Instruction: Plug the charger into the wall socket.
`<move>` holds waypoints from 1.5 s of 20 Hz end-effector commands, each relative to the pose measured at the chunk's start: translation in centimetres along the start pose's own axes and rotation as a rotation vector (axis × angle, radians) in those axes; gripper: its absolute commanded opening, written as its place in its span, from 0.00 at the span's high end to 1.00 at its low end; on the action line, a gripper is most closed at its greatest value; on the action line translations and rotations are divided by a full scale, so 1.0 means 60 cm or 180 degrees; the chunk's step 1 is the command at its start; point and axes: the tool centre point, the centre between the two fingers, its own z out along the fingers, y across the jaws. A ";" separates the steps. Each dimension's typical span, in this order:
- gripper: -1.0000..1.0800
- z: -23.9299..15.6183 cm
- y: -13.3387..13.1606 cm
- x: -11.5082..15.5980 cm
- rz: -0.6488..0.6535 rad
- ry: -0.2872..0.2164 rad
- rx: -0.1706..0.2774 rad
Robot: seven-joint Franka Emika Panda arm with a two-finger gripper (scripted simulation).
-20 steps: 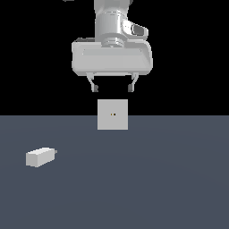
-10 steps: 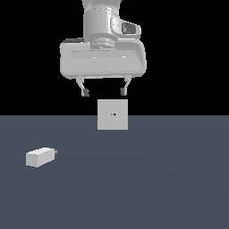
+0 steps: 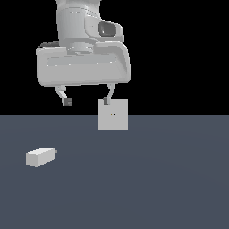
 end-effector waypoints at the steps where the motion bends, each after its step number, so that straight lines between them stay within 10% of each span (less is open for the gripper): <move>1: 0.04 0.008 -0.016 -0.011 0.0066 0.0079 -0.0003; 30: 0.04 0.090 -0.142 -0.067 0.0588 0.0703 -0.0111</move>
